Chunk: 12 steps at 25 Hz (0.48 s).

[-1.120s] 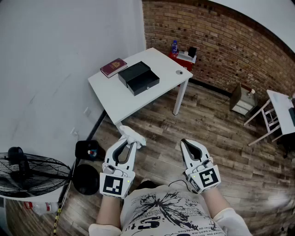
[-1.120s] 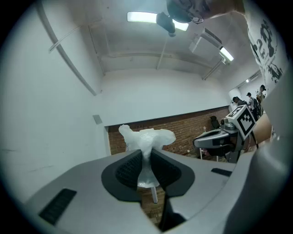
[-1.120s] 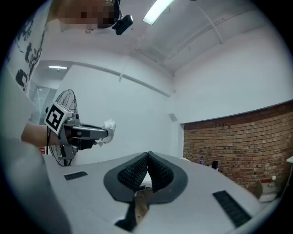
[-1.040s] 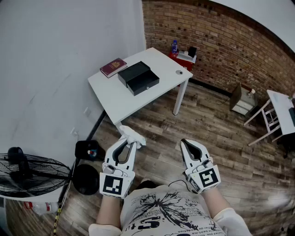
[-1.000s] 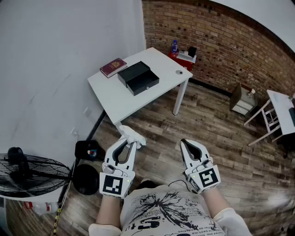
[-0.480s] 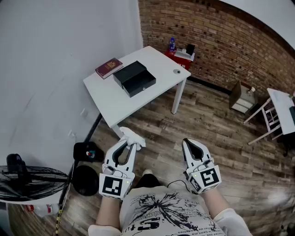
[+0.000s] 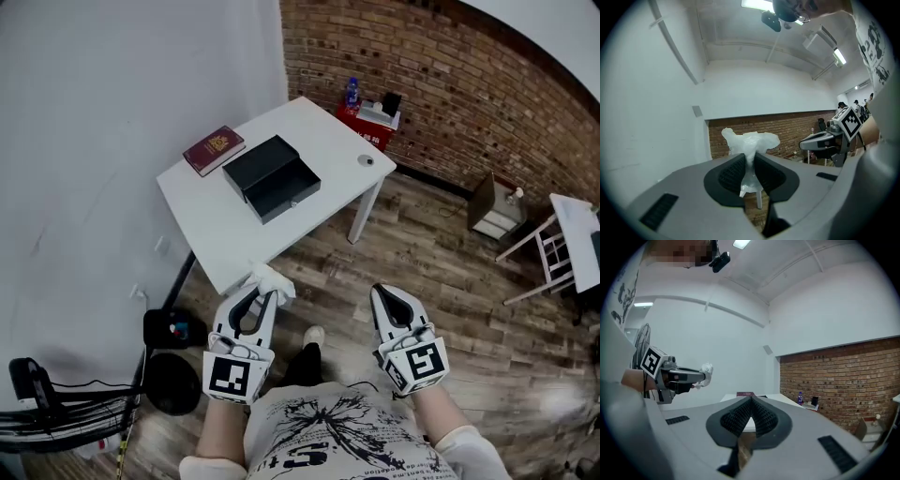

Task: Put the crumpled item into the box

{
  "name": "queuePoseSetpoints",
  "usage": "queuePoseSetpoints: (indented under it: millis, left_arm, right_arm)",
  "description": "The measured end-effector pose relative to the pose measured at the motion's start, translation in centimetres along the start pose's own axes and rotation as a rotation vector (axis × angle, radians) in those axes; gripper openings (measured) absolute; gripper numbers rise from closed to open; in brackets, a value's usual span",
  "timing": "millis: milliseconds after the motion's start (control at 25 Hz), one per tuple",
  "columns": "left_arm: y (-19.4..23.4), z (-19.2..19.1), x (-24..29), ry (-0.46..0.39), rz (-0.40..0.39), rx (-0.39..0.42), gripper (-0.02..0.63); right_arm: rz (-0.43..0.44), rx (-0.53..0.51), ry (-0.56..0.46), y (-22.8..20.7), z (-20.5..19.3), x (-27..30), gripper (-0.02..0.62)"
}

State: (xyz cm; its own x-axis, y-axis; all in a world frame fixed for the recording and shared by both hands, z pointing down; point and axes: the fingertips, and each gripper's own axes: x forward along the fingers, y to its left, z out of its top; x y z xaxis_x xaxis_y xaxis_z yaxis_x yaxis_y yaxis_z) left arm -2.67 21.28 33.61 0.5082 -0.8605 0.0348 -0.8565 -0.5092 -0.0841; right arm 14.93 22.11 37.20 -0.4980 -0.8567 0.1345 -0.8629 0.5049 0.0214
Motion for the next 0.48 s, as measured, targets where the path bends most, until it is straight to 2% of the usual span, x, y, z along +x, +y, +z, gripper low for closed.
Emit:
queuePoseSetpoints:
  millis: [280,480]
  left_arm:
    - [9.8,-0.6,11.1,-0.02,-0.028,-0.009,0.073]
    - [15.4,-1.8,16.6,-0.007,-0.029,0.001,0.074]
  right_arm:
    - [-0.025,-0.04,0.024,-4.4,2.8,13.3,0.014]
    - [-0.023,-0.063,0.029,-6.2,4.0,21.1,0.014]
